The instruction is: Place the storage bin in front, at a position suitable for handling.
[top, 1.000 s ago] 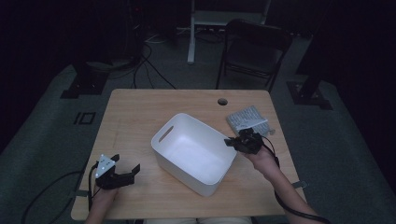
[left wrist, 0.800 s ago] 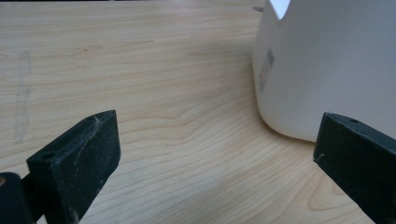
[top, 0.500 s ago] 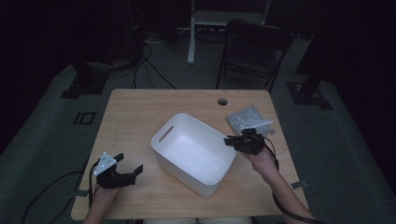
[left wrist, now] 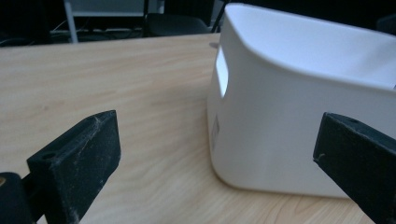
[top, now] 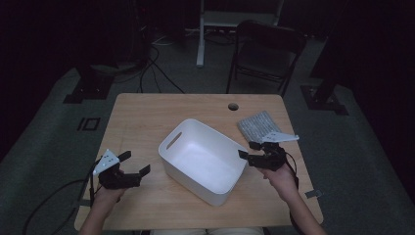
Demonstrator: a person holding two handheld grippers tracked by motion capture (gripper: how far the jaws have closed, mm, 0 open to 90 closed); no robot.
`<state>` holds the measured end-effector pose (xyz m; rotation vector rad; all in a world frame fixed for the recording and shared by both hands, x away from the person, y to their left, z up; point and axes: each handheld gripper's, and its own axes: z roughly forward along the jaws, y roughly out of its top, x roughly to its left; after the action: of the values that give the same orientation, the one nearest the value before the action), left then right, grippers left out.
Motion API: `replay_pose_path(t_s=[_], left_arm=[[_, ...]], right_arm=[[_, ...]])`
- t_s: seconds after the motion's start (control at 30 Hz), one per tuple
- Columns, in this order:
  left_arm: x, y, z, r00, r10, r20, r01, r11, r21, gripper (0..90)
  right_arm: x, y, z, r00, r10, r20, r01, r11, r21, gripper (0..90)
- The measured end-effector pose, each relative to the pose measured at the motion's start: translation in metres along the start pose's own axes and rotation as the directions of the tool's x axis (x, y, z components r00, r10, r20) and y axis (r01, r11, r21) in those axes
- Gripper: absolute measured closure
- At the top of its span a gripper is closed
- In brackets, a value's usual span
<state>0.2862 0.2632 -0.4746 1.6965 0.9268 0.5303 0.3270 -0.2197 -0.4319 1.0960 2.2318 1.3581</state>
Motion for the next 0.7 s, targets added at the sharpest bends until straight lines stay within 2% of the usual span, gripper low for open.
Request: replay_pose_path(t_s=[0.03,0.13,0.17,0.27,0.33,0.4,0.43,0.47,0.53,0.6,0.67,0.7], left_arm=[[-0.001,0.007,0.003,0.9998,0.014,0.014,-0.014,0.9999,-0.002,1.1],[-0.003,0.018,0.009,0.9988,0.038,0.032,-0.038,0.9993,-0.001,1.1],[-0.004,0.021,0.012,0.9982,0.043,0.041,-0.043,0.9991,-0.003,1.1],[-0.006,0.028,0.020,0.9966,0.051,0.064,-0.051,0.9987,-0.001,1.1],[-0.007,0.032,0.026,0.9956,0.058,0.074,-0.059,0.9982,0.012,1.1],[-0.008,0.036,0.033,0.9939,0.058,0.094,-0.060,0.9981,0.013,1.1],[-0.009,0.037,0.035,0.9934,0.059,0.098,-0.061,0.9980,0.017,1.1],[-0.010,0.039,0.037,0.9929,0.067,0.099,-0.069,0.9975,0.017,2.2],[-0.011,0.043,0.042,0.9918,0.075,0.103,-0.077,0.9969,0.017,5.3],[-0.012,0.047,0.046,0.9908,0.080,0.109,-0.083,0.9964,0.017,5.8],[-0.012,0.047,0.046,0.9908,0.080,0.109,-0.083,0.9964,0.017,8.3],[-0.012,0.051,0.051,0.9898,0.086,0.114,-0.088,0.9960,0.016,14.1]], right_arm=[[0.003,-0.003,-0.002,0.9998,-0.006,0.021,0.006,1.000,-0.007,31.3],[0.006,-0.005,-0.002,0.9997,-0.010,0.023,0.010,1.000,-0.005,28.4],[0.007,-0.006,-0.001,0.9989,-0.004,0.046,0.004,1.000,-0.009,28.3],[0.008,-0.008,0.001,0.9983,-0.009,0.058,0.009,1.000,0.002,30.0],[0.008,-0.010,0.002,0.9993,-0.005,0.036,0.005,1.000,0.007,31.6],[0.009,-0.011,0.003,0.9974,-0.010,0.071,0.010,1.000,-0.002,29.9],[0.011,-0.011,0.003,0.9962,-0.014,0.086,0.015,1.000,-0.007,30.9],[0.011,-0.011,0.003,0.9966,-0.011,0.082,0.011,1.000,-0.007,35.0],[0.009,-0.011,0.004,0.9986,0.009,0.051,-0.010,1.000,0.009,36.3],[0.014,-0.012,0.003,0.9950,-0.026,0.096,0.026,1.000,0.000,38.4],[0.015,-0.013,0.003,0.9938,-0.028,0.107,0.029,1.000,-0.008,40.5],[0.016,-0.014,0.003,0.9937,-0.029,0.109,0.032,0.999,-0.023,43.0]])
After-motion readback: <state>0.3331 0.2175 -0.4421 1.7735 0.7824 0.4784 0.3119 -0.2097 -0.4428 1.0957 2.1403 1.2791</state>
